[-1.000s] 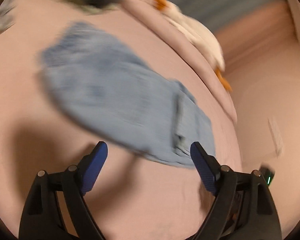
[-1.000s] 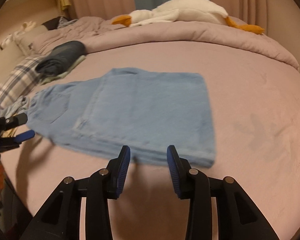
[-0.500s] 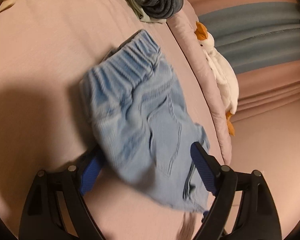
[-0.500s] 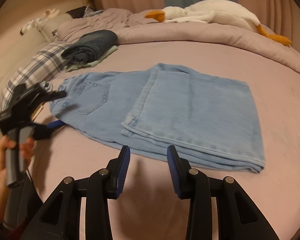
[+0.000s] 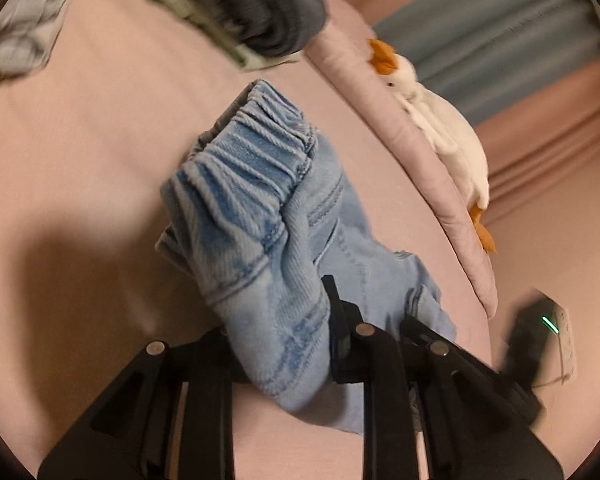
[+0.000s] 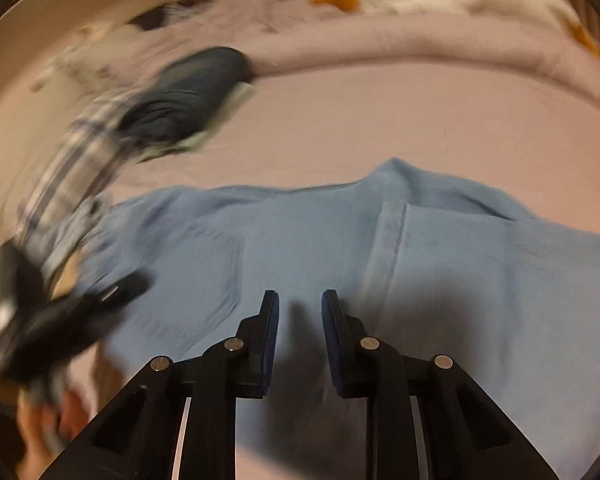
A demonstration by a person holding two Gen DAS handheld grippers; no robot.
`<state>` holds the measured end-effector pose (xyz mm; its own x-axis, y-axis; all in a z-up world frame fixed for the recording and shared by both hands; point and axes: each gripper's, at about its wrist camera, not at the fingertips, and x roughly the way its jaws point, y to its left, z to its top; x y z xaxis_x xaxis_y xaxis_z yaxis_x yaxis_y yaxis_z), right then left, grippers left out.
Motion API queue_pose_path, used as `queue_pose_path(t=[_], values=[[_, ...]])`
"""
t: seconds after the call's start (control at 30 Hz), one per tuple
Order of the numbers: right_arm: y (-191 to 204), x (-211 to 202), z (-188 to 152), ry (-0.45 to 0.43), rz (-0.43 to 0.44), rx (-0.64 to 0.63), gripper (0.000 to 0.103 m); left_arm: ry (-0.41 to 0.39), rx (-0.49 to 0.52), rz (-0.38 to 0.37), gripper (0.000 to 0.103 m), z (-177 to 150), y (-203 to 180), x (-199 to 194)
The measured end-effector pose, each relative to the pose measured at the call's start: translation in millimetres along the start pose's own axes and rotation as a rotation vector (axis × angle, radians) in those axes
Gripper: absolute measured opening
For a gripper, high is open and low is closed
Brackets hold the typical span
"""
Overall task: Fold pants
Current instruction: 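Grasp the waistband with the left gripper and lift it toward the folded hems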
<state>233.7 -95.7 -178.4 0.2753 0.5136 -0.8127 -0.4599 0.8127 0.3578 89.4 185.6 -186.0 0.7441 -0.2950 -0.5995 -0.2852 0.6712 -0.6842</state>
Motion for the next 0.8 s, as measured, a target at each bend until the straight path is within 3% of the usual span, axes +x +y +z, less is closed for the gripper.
queue_pose_path(t=[0.03, 0.1, 0.13, 0.27, 0.4, 0.43, 0.53, 0.57, 0.67, 0.8], values=[[-5, 14, 4, 0.026, -0.01, 0.038, 0.023, -0.006, 0.024, -0.001, 0.021, 0, -4, -1], [-10, 30, 9, 0.035, -0.037, 0.066, 0.007, -0.02, 0.098, 0.011, 0.022, 0, -15, -5], [-10, 31, 11, 0.046, -0.044, 0.073, 0.004, -0.025, 0.123, 0.02, 0.022, -1, -19, -4], [-12, 18, 15, 0.098, -0.015, 0.11, 0.004, -0.041, 0.177, 0.016, 0.022, -2, -28, -8], [1, -4, -23, 0.135, 0.05, 0.089, 0.004, -0.057, 0.252, 0.018, 0.022, -5, -41, -13], [7, -4, -35, 0.157, 0.046, 0.057, 0.004, -0.051, 0.27, 0.017, 0.022, -6, -46, -12], [27, -7, -58, 0.112, -0.042, -0.067, 0.004, -0.063, 0.332, 0.033, 0.022, -11, -64, -10], [27, -9, -59, 0.116, -0.041, -0.049, 0.005, -0.067, 0.347, 0.026, 0.022, -12, -70, -12], [21, -22, -63, 0.161, 0.123, 0.058, 0.009, -0.077, 0.412, 0.0, 0.022, -17, -87, -21], [-20, -60, -84, 0.018, 0.212, 0.239, 0.029, -0.078, 0.541, -0.011, 0.022, -34, -118, -19]])
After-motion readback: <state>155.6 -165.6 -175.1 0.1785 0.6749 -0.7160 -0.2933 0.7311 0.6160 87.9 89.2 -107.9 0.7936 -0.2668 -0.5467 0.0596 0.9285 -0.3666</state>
